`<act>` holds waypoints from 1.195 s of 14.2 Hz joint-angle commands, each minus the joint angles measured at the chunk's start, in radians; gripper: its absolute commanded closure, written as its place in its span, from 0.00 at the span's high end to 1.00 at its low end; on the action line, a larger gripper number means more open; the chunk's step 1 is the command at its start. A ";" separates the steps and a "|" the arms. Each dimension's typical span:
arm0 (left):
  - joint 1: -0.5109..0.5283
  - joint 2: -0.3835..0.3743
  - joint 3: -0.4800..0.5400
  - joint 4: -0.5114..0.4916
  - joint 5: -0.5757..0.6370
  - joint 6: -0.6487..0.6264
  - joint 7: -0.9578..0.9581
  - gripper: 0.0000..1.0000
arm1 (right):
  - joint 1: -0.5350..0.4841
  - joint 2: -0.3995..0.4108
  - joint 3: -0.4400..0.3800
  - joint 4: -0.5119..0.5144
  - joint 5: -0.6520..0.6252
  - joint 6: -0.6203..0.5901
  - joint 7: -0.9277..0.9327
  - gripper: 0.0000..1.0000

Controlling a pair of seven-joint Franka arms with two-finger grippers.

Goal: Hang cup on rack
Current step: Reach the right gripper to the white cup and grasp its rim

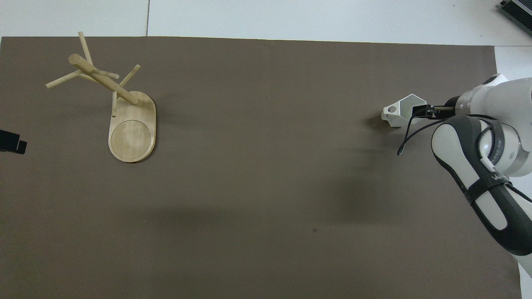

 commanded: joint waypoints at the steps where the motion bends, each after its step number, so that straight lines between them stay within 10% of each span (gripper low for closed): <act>1: 0.001 -0.027 0.004 -0.029 -0.014 -0.004 0.004 1.00 | 0.000 0.009 -0.003 -0.007 0.076 0.037 -0.012 1.00; 7: 0.001 -0.027 0.004 -0.029 -0.014 -0.005 0.004 1.00 | 0.002 0.042 -0.003 -0.002 0.106 0.062 -0.018 0.97; 11: 0.001 -0.027 0.004 -0.029 -0.014 -0.005 0.004 1.00 | 0.005 0.037 -0.003 0.004 0.086 0.056 -0.087 0.61; 14: 0.001 -0.027 0.004 -0.029 -0.014 -0.005 0.003 1.00 | 0.006 0.026 -0.002 0.008 0.086 0.018 -0.089 0.08; 17: 0.001 -0.027 0.004 -0.030 -0.014 -0.005 0.004 1.00 | 0.006 0.026 -0.002 0.028 0.087 0.001 -0.084 0.00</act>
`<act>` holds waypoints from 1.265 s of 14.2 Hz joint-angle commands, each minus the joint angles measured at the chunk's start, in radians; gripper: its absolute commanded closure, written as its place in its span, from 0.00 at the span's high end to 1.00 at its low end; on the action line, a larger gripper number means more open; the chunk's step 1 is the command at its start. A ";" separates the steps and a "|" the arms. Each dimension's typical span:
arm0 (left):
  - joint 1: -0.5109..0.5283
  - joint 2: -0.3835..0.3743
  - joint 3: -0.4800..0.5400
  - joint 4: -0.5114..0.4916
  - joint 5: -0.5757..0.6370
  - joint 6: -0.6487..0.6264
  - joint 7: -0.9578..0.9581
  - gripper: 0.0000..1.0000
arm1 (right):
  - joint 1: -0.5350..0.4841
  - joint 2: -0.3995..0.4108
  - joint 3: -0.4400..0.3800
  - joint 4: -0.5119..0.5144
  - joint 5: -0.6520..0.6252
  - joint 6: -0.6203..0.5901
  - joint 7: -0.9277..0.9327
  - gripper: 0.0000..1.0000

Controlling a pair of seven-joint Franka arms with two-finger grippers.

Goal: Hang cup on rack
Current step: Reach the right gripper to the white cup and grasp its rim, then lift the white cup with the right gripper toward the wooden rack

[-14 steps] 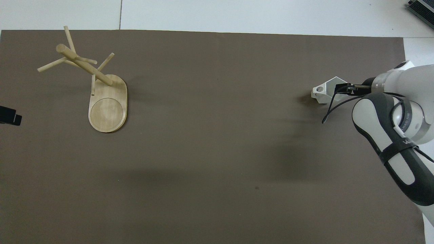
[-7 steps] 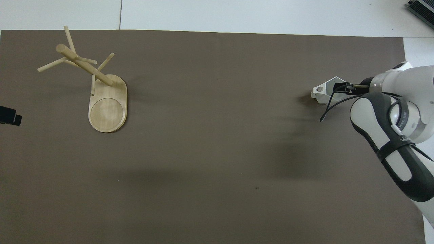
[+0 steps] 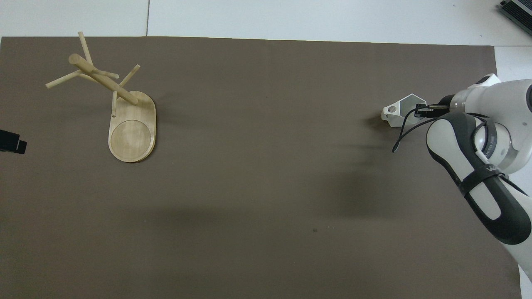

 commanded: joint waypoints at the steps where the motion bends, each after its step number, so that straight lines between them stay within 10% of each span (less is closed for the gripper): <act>1: 0.001 -0.027 0.004 -0.028 -0.014 -0.005 0.004 1.00 | 0.001 -0.011 -0.002 0.020 0.015 -0.054 -0.016 0.00; 9: 0.001 -0.027 0.004 -0.028 -0.014 -0.005 0.004 1.00 | 0.003 -0.124 0.027 0.155 0.021 -0.429 -0.016 0.00; 18: 0.001 -0.027 0.004 -0.028 -0.014 -0.005 0.004 1.00 | 0.003 -0.293 0.234 0.255 0.172 -0.743 0.074 0.00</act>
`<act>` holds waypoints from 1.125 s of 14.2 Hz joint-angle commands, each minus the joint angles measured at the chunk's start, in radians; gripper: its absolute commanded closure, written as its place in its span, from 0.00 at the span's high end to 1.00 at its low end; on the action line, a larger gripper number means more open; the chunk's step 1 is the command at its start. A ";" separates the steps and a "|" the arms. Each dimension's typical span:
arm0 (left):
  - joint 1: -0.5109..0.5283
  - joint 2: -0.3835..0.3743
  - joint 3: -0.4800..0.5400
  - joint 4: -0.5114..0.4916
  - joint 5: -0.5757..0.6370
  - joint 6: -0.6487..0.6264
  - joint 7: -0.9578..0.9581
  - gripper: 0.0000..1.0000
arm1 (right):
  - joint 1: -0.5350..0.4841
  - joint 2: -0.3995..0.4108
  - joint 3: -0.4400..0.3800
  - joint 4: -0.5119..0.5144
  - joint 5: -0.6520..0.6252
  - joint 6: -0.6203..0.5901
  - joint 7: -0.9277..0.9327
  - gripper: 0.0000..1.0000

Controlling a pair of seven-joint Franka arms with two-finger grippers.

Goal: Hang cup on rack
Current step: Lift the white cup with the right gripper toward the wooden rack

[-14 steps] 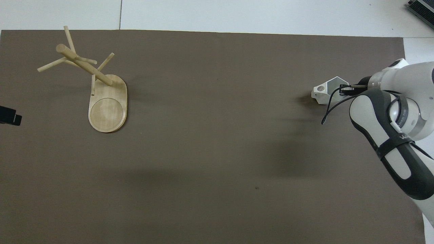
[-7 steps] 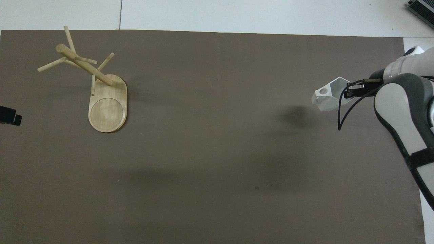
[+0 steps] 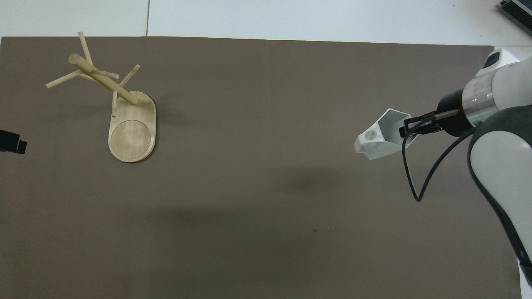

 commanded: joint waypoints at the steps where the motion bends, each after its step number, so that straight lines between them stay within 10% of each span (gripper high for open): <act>1: 0.001 -0.027 0.004 -0.030 -0.014 -0.004 0.004 1.00 | -0.011 -0.006 0.024 0.029 0.174 -0.035 0.081 0.00; 11: 0.014 -0.029 0.004 -0.028 -0.014 -0.016 0.022 1.00 | 0.004 0.005 0.267 0.016 0.504 0.258 0.295 0.00; 16: 0.015 -0.034 0.008 -0.030 -0.094 0.025 0.323 1.00 | 0.004 0.071 0.344 0.016 0.714 0.326 0.249 0.00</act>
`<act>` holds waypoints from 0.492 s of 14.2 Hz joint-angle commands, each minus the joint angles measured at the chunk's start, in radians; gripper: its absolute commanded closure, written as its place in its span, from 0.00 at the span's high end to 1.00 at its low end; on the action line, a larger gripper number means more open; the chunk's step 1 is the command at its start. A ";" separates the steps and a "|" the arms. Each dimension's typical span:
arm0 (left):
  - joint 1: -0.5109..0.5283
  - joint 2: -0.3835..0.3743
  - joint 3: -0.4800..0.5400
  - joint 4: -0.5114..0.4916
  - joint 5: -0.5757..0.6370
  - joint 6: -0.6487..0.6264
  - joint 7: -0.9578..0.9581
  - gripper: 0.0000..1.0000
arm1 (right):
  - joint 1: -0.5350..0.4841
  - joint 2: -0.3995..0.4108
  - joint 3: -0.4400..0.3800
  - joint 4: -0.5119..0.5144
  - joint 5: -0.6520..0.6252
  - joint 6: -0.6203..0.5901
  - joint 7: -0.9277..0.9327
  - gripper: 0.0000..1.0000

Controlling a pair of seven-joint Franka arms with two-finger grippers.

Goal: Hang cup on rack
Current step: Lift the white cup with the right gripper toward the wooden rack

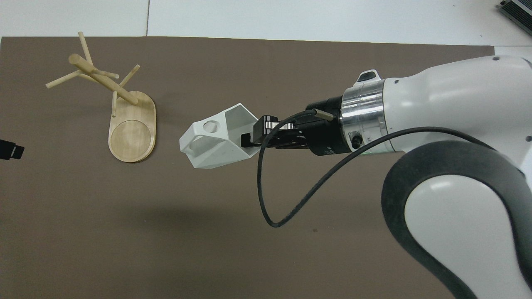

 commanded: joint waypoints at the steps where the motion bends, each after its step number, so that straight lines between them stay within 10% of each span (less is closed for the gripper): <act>1: 0.011 -0.028 0.005 -0.030 -0.086 0.034 0.151 1.00 | -0.014 0.062 0.073 0.002 0.068 0.076 -0.050 0.00; 7: 0.009 -0.028 0.000 -0.036 -0.261 0.071 0.384 1.00 | 0.013 0.156 0.168 0.005 0.068 0.286 -0.054 0.00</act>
